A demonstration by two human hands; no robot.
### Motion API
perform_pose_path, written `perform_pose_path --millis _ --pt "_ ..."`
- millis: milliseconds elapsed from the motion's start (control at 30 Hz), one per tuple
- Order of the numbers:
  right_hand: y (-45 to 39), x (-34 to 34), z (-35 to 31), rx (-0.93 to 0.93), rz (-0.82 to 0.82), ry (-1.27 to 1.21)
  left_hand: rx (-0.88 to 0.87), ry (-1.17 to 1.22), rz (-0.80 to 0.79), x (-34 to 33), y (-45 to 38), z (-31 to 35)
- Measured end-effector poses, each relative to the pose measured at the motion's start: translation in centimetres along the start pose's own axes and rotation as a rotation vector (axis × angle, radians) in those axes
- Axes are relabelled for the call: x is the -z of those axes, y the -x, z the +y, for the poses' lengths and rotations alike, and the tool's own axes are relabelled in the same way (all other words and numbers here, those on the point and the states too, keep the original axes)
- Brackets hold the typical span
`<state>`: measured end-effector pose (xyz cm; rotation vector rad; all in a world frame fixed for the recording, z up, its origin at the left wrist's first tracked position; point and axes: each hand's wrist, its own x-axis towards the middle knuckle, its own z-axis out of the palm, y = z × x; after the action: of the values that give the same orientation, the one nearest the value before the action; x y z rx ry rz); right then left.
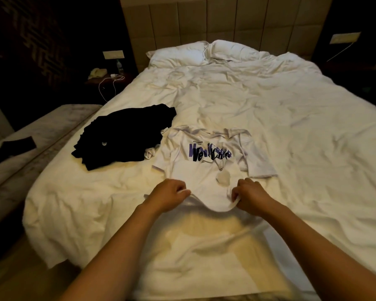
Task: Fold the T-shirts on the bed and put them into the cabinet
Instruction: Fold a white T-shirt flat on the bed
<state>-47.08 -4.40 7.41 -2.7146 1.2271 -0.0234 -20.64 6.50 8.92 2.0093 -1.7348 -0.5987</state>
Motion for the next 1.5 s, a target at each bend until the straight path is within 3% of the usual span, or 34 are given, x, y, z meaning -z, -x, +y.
perform_pose_path --millis 100,200,267,333,400,467,567,700,933,1200,1367,1500 --pt "1.9 -0.2 -0.8 -0.066 -0.264 -0.139 0.128 -0.017 -0.236 -0.8 1.3 -0.9" --pt "3.2 -0.4 -1.0 -0.175 -0.332 -0.664 0.159 -0.122 -0.343 -1.9 1.9 -0.4" --pt "3.2 -0.7 -1.0 -0.334 -0.093 -0.871 0.063 -0.224 -0.293 -3.2 1.8 0.5" --pt "2.5 -1.8 0.2 -0.501 0.239 -0.845 -0.087 -0.209 -0.205 -4.8 1.5 1.5" --pt "1.8 -2.9 1.5 -0.634 0.332 -0.753 -0.228 -0.143 -0.164 -6.7 1.2 2.4" --pt "1.3 -3.5 2.1 -0.762 0.187 -1.003 -0.294 -0.113 -0.15 -8.8 1.2 3.3" --pt "1.2 -3.6 2.1 -0.81 -0.075 -1.377 -0.293 -0.116 -0.062 -11.4 0.9 4.2" --pt "1.2 -4.1 1.9 -0.787 -0.221 -1.414 -0.294 -0.167 -0.065 -12.2 0.2 4.4" --pt "1.2 -4.2 1.6 -0.825 0.04 -1.577 -0.239 -0.081 -0.046 -12.4 0.3 3.0" --pt "2.3 -3.2 2.7 -0.851 0.069 -1.529 -0.216 -0.224 -0.165 -12.0 0.2 3.8" --pt "2.9 -2.0 3.0 -0.856 -0.111 -1.47 -0.197 -0.012 -0.288 -10.7 0.3 4.6" --pt "3.2 -2.2 3.3 -0.925 -0.031 -1.508 -0.182 0.149 -0.343 -9.4 1.1 5.6"
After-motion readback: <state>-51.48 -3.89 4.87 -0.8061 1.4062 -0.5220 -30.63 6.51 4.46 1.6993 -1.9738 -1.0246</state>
